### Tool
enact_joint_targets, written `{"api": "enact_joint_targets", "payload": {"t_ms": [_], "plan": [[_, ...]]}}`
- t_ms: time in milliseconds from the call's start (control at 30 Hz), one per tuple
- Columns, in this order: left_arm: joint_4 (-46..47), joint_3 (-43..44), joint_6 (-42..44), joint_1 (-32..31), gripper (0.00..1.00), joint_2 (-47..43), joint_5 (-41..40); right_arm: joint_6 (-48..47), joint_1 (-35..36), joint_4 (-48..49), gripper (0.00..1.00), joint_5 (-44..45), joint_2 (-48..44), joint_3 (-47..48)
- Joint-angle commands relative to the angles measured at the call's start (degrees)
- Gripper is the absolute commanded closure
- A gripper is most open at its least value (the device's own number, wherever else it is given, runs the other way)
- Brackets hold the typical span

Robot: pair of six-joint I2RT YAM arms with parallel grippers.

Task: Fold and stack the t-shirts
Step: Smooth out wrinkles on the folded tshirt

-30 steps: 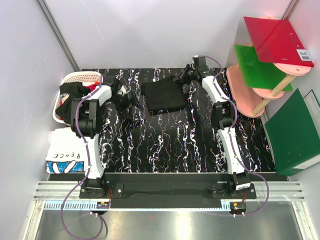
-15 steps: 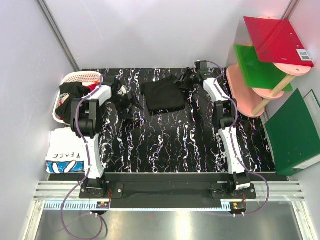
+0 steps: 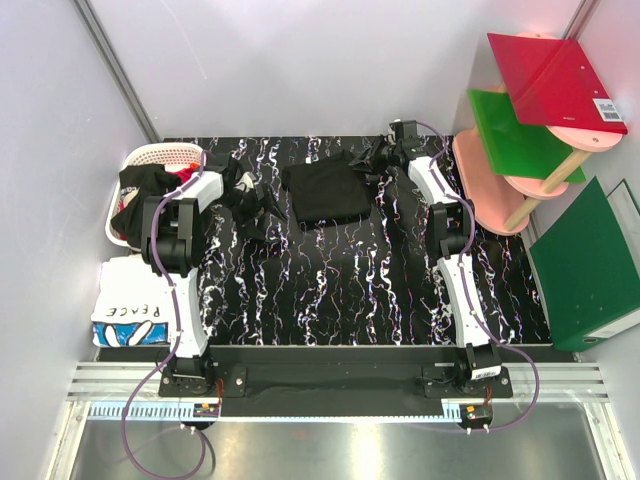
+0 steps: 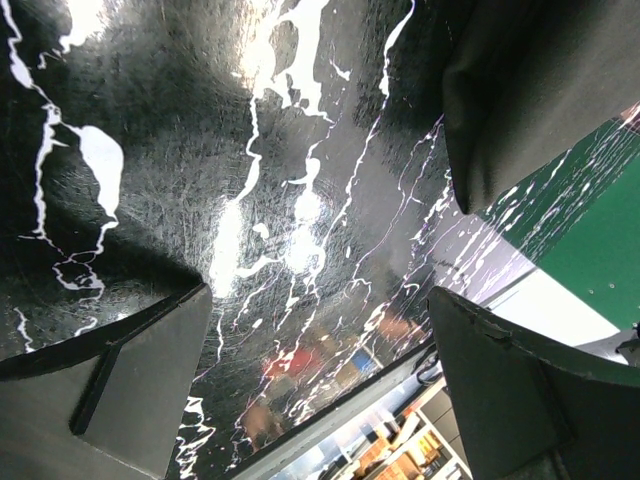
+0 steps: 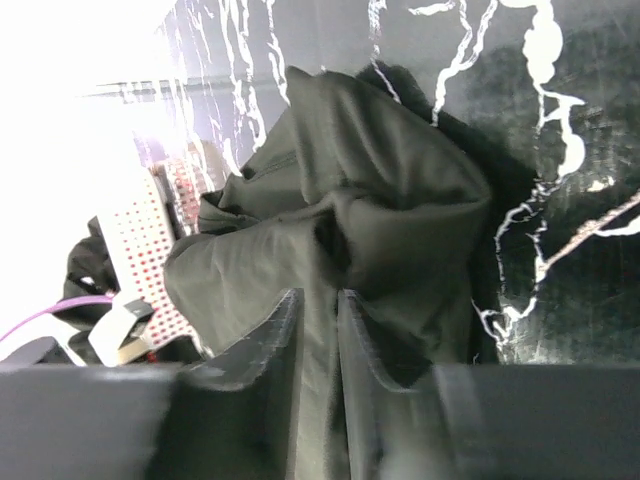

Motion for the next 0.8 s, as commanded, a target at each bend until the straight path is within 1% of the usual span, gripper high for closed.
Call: {"api": "enact_joint_targets", "payload": {"t_ms": [0,100,133,167,433,767], "plan": [[-0.23,-1.83,1.39,-0.36,0.01,-0.12,-0.11,1.64,-0.53,3.15,0.78,-5.27,0.98,1.75],[-0.14,-1.83,1.22,-0.36,0.01,0.23,0.33,1.55,-0.53,3.68,0.84,-6.23,1.15,2.36],[-0.14,-1.83,1.04,-0.45,0.01,0.23,0.33,1.64,-0.61,3.68,0.93,-6.41,1.16,2.28],[-0.14,-1.83,1.13,-0.36,0.01,0.23,0.51,1.55,-0.7,3.77,0.99,-7.02,1.07,2.19],[-0.23,-2.18,1.48,-0.45,0.01,-0.12,0.51,-0.11,-0.79,3.77,1.0,-4.48,-3.41,-0.45],[-0.23,-2.71,1.92,-0.45,0.01,0.49,0.68,-1.96,-0.88,5.61,1.0,3.51,-12.2,-0.01]]}}
